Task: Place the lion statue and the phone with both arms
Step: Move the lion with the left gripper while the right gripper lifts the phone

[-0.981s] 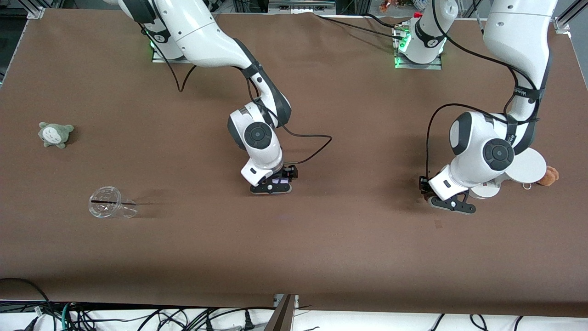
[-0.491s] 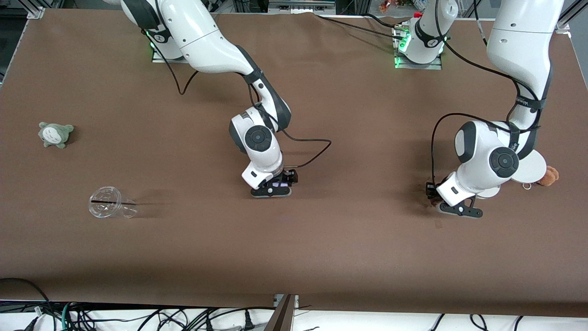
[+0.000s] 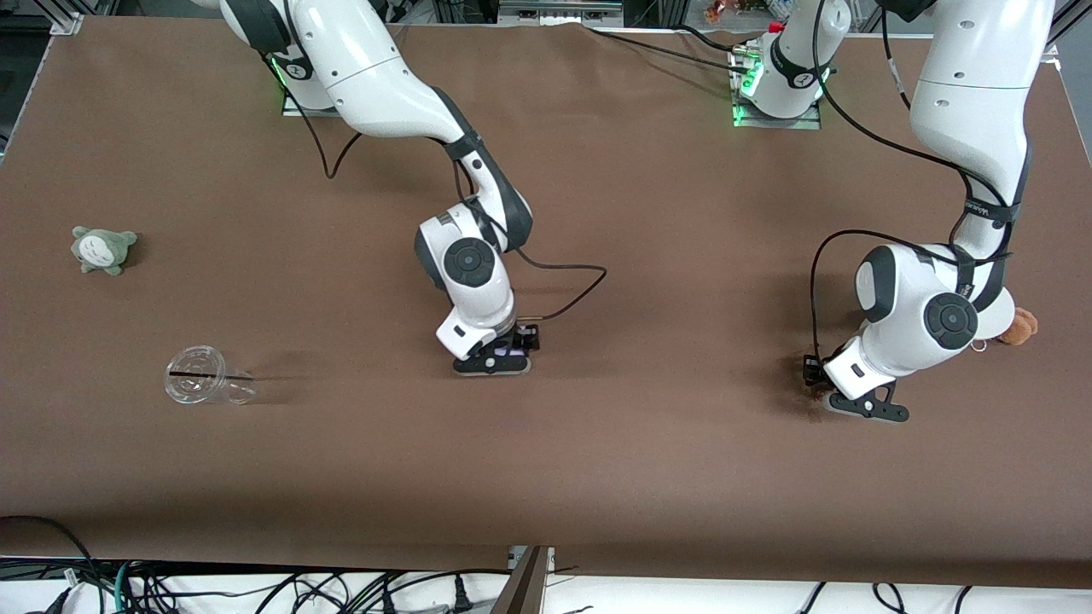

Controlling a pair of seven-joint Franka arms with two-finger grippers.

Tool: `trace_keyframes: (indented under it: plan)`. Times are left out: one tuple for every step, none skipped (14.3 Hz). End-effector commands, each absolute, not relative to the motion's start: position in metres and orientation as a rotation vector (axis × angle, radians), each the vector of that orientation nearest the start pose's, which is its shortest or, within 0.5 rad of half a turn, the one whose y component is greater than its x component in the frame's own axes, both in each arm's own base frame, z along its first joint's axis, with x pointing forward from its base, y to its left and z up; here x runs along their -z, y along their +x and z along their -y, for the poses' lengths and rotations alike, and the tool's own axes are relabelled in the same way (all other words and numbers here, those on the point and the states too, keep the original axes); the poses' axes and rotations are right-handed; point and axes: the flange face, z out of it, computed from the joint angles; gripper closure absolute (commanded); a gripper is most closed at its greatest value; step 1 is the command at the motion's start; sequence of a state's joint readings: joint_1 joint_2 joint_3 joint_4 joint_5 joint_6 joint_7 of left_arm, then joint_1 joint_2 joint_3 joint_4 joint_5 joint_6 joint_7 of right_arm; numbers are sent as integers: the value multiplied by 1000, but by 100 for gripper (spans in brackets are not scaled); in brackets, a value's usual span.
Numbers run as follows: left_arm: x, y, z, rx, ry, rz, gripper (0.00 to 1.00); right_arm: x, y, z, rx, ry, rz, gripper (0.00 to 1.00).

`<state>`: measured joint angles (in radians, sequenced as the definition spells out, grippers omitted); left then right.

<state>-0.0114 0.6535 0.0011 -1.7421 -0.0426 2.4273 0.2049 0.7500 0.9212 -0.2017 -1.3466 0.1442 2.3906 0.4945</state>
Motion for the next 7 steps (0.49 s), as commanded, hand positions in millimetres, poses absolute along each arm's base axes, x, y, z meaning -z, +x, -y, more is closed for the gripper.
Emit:
trace_keyframes:
  plan:
    - [-204, 676, 8, 60, -3165, -303, 0, -214, 657, -363, 200, -3120, 92, 77]
    - [-209, 677, 9, 65, -3165, -310, 0, -214, 665, -345, 187, -3126, 129, 77]
    - [-215, 677, 14, 73, -3166, -318, 0, -217, 673, -326, 168, -3135, 140, 76]
    - [-231, 678, 22, 93, -3175, -325, 0, -220, 681, -309, 160, -3139, 111, 76]
    - [-235, 677, 26, 82, -3180, -334, 0, -221, 687, -291, 154, -3156, 94, 76]
    - [-244, 679, 27, 99, -3179, -337, 0, -220, 695, -264, 141, -3195, 84, 76]
    - [-246, 680, 27, 106, -3178, -338, 0, -222, 700, -249, 131, -3212, 137, 76]
